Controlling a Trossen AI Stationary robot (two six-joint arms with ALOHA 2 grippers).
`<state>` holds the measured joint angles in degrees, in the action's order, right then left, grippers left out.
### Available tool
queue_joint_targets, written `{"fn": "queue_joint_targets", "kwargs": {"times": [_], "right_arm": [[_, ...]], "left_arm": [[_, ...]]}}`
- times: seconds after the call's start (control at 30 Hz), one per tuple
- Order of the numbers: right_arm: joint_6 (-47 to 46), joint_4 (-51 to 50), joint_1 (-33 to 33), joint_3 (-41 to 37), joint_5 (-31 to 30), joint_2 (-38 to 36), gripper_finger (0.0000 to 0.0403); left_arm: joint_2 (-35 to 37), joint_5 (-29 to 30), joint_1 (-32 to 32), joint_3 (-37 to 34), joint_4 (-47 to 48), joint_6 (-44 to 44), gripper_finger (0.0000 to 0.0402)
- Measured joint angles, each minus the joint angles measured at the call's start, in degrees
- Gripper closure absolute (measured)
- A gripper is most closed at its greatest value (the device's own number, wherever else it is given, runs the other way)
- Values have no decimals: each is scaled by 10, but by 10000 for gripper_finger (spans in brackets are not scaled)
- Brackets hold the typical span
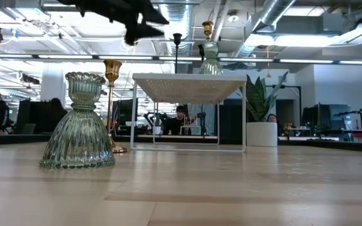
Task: Pick & Place candle stick holders
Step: Put the gold candle holder aligned with the other gold candle holder on the shelf
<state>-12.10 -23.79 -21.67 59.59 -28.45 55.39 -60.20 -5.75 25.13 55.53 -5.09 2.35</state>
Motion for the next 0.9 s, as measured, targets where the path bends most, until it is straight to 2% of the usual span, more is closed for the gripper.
{"fn": "queue_joint_targets", "kwargs": {"times": [0.23, 0.53, 0.73, 0.9], "right_arm": [[-1, 5, -16, 0, -1, 0, 403], [-15, 8, -36, 0, -1, 0, 403], [-15, 25, -38, 0, -1, 0, 403], [-15, 32, -38, 0, -1, 0, 403]], "left_arm": [[62, -43, -78, 0, 43, 1, 200], [118, -43, -186, 0, 128, 44, 268], [121, -57, -263, 0, 220, 123, 296], [99, -49, -330, 0, 241, 150, 313]]}}
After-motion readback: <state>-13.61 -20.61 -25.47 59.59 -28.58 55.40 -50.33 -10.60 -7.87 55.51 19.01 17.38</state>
